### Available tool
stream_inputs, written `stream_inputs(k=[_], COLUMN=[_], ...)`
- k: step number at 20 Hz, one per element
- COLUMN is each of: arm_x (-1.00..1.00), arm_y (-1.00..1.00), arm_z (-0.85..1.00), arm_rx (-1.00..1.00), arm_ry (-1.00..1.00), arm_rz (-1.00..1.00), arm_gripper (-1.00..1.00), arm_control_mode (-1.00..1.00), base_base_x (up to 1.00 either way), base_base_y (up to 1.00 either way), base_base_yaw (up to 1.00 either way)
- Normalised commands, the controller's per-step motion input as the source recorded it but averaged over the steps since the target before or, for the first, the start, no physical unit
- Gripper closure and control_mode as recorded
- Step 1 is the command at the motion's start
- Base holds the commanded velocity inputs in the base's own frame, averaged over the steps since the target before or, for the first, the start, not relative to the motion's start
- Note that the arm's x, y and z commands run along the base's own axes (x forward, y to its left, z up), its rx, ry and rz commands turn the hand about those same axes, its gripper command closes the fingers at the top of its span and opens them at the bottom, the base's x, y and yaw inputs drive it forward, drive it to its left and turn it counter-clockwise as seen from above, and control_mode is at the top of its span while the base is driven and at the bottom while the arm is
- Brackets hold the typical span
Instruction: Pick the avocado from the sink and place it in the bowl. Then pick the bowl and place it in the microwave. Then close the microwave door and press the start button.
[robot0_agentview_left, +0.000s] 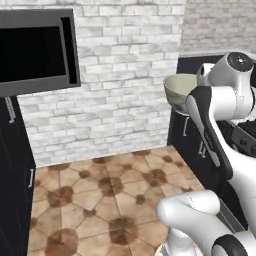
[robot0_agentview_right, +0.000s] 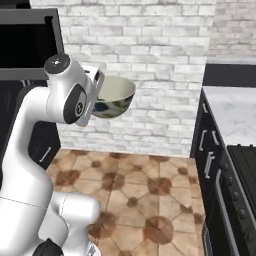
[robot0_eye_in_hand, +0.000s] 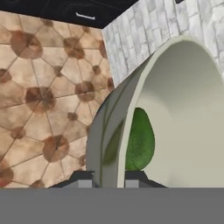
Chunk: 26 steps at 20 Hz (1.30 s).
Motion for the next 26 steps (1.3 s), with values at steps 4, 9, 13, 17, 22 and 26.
stream_inputs(k=[4, 9, 13, 17, 22, 26], arm_x=[0.00, 0.00, 0.00, 0.00, 0.00, 0.00], arm_y=[0.00, 0.00, 0.00, 0.00, 0.00, 0.00], arm_z=[0.00, 0.00, 0.00, 0.00, 0.00, 0.00], arm_rx=[0.00, 0.00, 0.00, 0.00, 0.00, 0.00], arm_ry=[0.00, 0.00, 0.00, 0.00, 0.00, 0.00], arm_rz=[0.00, 0.00, 0.00, 0.00, 0.00, 0.00], arm_gripper=[1.00, 1.00, 1.00, 1.00, 1.00, 1.00], arm_control_mode=[1.00, 1.00, 1.00, 1.00, 1.00, 1.00], base_base_x=[1.00, 1.00, 0.96, 0.75, 0.70, 0.89], base_base_y=[-0.34, -0.51, -0.69, -0.46, -0.26, -0.45], base_base_yaw=[0.00, 0.01, 0.38, 0.66, 0.66, 0.62])
